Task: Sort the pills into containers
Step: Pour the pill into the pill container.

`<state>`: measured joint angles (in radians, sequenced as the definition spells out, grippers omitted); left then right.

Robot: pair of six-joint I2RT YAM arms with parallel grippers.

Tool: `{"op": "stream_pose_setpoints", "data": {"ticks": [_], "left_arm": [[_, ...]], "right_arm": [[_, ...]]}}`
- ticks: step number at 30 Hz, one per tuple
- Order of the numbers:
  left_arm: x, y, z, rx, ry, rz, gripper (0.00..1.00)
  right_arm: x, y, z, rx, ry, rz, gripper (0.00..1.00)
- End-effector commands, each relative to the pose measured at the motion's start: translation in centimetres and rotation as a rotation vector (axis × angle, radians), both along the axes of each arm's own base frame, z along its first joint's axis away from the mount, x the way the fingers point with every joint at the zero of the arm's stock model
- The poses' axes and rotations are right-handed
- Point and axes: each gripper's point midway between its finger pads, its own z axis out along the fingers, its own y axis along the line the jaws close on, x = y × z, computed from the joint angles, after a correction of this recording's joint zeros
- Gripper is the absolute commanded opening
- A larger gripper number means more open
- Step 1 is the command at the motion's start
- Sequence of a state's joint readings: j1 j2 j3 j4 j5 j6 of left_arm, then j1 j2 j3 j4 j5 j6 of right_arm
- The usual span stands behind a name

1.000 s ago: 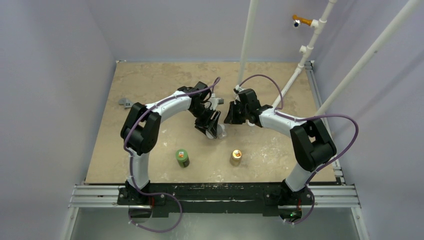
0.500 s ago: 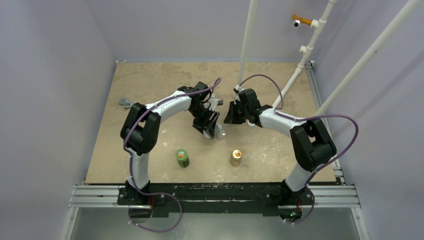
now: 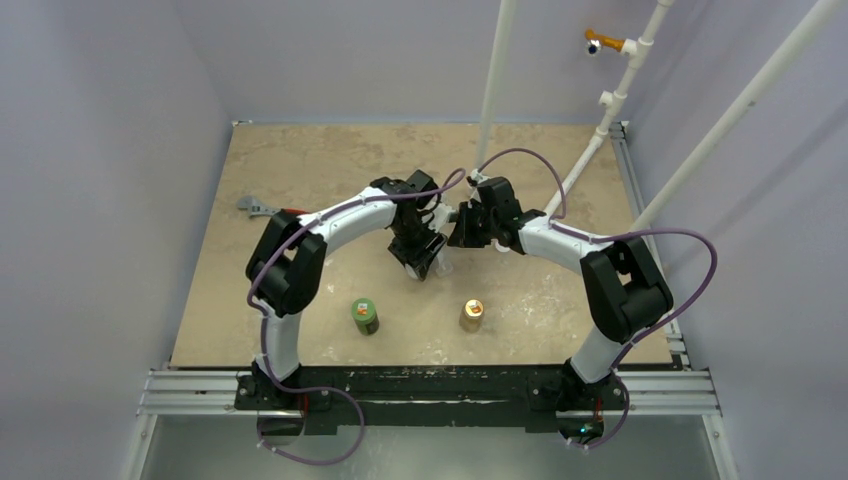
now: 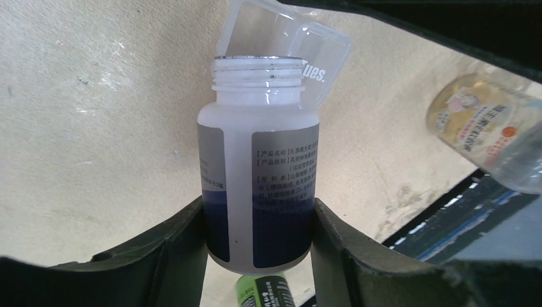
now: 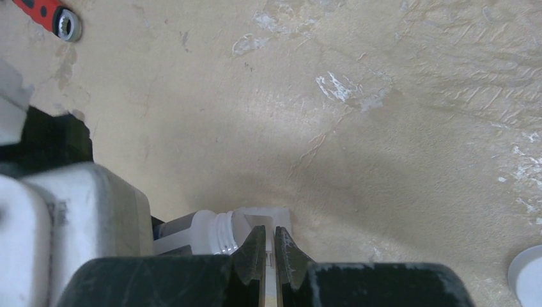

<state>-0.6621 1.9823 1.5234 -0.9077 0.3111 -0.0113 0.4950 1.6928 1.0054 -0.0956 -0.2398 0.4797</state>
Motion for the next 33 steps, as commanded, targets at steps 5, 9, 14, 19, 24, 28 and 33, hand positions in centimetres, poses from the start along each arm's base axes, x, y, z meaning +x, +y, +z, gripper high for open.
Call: {"op": "stream_pose_setpoints", "data": {"ticks": [5, 9, 14, 19, 24, 28, 33], "left_arm": [[1.6, 0.3, 1.6, 0.147, -0.249, -0.135, 0.00], [2.0, 0.3, 1.7, 0.186, -0.329, -0.157, 0.00], [1.9, 0.6, 1.6, 0.206, -0.355, -0.175, 0.00], [1.6, 0.1, 1.7, 0.155, -0.366, -0.167, 0.00], [2.1, -0.1, 2.0, 0.091, -0.395, -0.102, 0.00], [2.7, 0.1, 2.3, 0.053, -0.429, -0.051, 0.00], [3.5, 0.5, 3.0, 0.013, -0.467, 0.015, 0.00]], "right_arm": [[-0.3, 0.9, 0.6, 0.038, -0.007, 0.055, 0.00], [-0.4, 1.1, 0.5, 0.048, 0.004, 0.060, 0.00], [-0.4, 1.2, 0.4, 0.056, 0.012, 0.060, 0.00], [-0.4, 1.2, 0.4, 0.055, 0.011, 0.056, 0.00], [-0.4, 1.0, 0.5, 0.051, 0.004, 0.051, 0.00], [-0.2, 0.8, 1.0, 0.046, -0.015, 0.040, 0.00], [0.0, 0.4, 1.1, 0.030, -0.030, 0.026, 0.00]]}}
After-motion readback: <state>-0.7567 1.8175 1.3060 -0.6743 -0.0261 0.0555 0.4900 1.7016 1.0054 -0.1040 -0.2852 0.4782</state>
